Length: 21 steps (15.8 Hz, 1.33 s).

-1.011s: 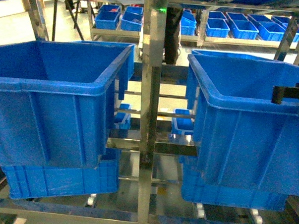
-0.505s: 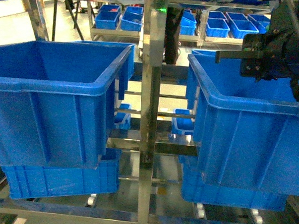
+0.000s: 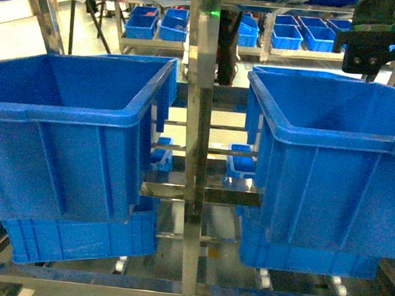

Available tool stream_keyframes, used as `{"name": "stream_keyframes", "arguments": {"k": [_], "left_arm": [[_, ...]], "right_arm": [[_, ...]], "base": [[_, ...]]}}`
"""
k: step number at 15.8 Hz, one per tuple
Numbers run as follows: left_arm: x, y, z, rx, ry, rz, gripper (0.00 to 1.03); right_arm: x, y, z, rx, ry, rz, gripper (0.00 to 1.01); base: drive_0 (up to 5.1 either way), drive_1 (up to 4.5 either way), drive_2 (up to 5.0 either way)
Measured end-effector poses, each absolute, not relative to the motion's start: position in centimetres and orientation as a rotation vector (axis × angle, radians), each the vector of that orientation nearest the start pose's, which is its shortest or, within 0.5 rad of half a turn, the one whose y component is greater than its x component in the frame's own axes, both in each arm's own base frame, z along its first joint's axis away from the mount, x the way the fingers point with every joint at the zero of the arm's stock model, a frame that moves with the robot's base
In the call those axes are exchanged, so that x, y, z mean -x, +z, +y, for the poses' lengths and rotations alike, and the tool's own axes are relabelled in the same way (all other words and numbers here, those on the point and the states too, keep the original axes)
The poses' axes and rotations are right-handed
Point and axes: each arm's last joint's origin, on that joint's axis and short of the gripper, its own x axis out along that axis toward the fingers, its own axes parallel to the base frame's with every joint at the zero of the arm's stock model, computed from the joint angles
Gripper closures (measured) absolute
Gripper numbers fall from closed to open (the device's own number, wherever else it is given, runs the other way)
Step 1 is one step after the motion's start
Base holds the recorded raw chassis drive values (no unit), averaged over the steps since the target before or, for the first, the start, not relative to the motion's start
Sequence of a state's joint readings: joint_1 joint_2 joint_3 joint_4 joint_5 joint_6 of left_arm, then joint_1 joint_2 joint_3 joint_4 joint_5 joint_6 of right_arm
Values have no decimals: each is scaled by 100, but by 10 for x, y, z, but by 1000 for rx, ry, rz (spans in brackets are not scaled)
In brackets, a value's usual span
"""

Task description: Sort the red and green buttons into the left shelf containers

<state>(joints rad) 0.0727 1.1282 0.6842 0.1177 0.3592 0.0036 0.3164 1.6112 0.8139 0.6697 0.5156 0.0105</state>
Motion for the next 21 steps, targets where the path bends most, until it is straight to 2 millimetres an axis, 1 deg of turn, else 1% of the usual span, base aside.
{"name": "stream_keyframes", "arguments": {"k": [1,2,3,5,6,7,8,11,12,14,15,16,18,19,21], "left_arm": [[-244,261,7,67,-286,319,76],[-244,261,7,67,-286,319,76],[-244,261,7,67,-286,320,76],[-244,261,8,67,-284,319,76],[-244,261,8,67,-285,319,76],[-244,261,8,67,-285,319,76],[-244,261,8,67,-285,319,76],[-244,261,8,67,-285,318,76],[-247,260,15,64,-276,299,76],[-258,247,30,64,-236,345,76],[-270,240,34,53,-230,362,76],[-281,239,36,42,-227,356,76],[-305,243,39,13,-222,316,76],[-321,248,41,-6,-214,287,76],[-348,249,49,-27,-211,277,76]], "right_arm": [[-298,223,86,43,-207,74,4],[-276,220,82,51,-208,47,1],[-252,215,78,74,-216,0,4],[-203,212,66,133,-231,-113,3],[-182,206,57,178,-239,-100,3],[-170,196,46,218,-265,-28,3],[-167,189,42,231,-284,37,3],[-167,188,41,217,-278,52,3],[-167,188,42,213,-273,50,3],[-167,188,42,213,-273,50,3],[-167,188,42,212,-273,50,3],[-167,188,42,212,-273,50,3],[-167,188,42,212,-272,50,3],[-167,188,42,212,-272,50,3],[-167,188,42,212,-272,50,3]], "base": [[0,0,0],[0,0,0],[0,0,0],[0,0,0],[0,0,0],[0,0,0],[0,0,0],[0,0,0],[0,0,0],[0,0,0],[0,0,0],[0,0,0],[0,0,0],[0,0,0],[0,0,0]]}}
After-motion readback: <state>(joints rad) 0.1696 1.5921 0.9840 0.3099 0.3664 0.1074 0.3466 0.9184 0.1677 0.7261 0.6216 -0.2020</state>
